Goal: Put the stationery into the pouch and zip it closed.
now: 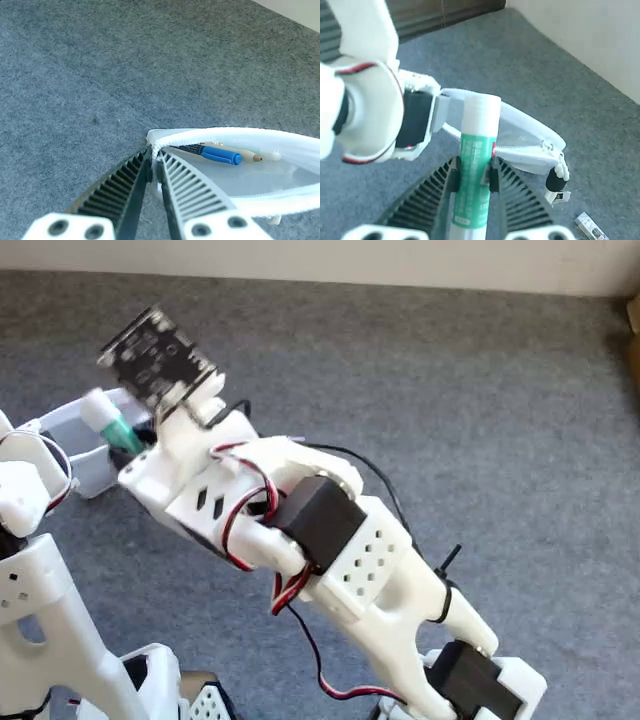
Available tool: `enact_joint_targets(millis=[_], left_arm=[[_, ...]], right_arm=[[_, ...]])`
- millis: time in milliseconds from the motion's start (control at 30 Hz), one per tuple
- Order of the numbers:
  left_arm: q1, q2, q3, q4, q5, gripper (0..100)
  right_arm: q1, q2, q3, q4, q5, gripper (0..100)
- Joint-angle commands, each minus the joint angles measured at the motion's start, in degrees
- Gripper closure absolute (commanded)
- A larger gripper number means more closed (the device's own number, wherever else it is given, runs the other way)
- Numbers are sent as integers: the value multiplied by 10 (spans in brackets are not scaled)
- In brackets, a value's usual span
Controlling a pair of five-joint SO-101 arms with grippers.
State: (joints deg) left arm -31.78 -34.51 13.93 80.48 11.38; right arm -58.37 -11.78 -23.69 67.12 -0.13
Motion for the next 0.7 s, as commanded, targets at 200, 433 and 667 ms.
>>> enact_joint_targets(millis=[200,433,667], left_arm=[[-7,8,24,0,4,993],[-7,8,24,0,4,993],[-7,8,24,0,4,993]], right_arm=[[51,-17,-3,-99,-84,995],[51,-22,19,-149,-124,995],[51,-24,147,-285,-69,995]])
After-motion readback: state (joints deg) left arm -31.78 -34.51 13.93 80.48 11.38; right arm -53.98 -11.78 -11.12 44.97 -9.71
